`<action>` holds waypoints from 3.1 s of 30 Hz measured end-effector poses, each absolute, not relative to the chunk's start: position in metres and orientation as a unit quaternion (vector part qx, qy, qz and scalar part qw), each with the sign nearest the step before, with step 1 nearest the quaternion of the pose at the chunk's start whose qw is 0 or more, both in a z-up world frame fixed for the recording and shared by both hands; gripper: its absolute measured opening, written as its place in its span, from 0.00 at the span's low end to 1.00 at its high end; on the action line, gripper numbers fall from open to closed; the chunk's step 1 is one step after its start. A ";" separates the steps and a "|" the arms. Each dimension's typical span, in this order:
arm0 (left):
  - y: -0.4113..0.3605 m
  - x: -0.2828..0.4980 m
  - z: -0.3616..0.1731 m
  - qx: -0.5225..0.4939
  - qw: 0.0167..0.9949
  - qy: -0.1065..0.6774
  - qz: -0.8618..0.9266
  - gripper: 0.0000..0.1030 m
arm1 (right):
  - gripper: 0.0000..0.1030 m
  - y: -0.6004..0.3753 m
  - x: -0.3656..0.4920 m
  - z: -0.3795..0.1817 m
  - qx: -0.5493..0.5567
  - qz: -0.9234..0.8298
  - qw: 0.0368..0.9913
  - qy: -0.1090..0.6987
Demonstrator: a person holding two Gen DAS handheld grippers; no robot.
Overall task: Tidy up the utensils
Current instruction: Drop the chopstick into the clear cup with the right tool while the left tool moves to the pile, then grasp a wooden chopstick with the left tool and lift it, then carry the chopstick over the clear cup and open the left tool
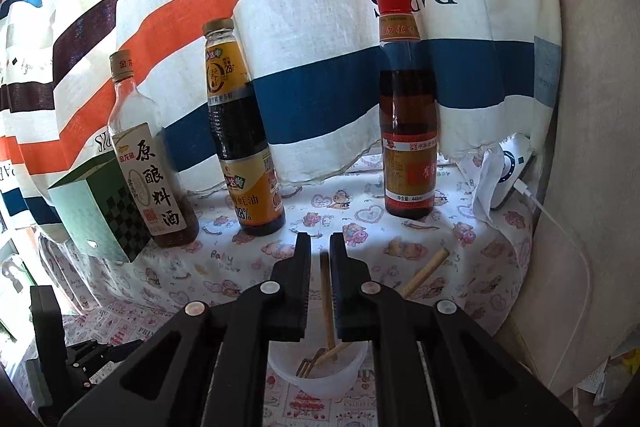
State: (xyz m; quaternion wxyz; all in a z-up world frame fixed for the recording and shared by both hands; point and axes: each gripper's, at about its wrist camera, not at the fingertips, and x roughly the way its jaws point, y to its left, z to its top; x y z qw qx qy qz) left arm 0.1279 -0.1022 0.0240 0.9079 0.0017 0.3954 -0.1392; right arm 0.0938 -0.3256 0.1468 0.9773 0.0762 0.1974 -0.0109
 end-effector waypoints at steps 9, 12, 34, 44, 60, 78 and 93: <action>-0.034 0.172 -0.012 -0.048 0.873 0.484 -0.034 0.64 | 0.14 -0.322 0.076 0.153 0.101 0.000 0.979 0.176; -0.030 0.180 -0.026 -0.019 0.858 0.513 -0.019 0.57 | 0.14 -0.326 0.074 0.152 0.118 0.005 0.978 0.172; 0.022 0.187 -0.042 -0.125 0.844 0.522 -0.007 0.15 | 0.20 -0.333 0.054 0.175 0.121 0.017 0.979 0.164; -0.011 0.184 -0.041 -0.011 0.862 0.507 0.030 0.11 | 0.27 -0.337 0.067 0.168 0.120 -0.008 0.971 0.207; -0.036 0.162 0.022 -0.024 0.902 0.431 0.014 0.05 | 0.27 -0.356 0.061 0.175 0.142 -0.009 0.965 0.221; -0.162 0.112 0.225 -0.091 0.969 0.158 -0.165 0.05 | 0.34 -0.378 0.048 0.186 0.157 0.007 0.963 0.219; -0.218 0.137 0.190 -0.137 0.984 0.028 -0.114 0.05 | 0.35 -0.404 0.076 0.161 0.186 -0.019 0.948 0.259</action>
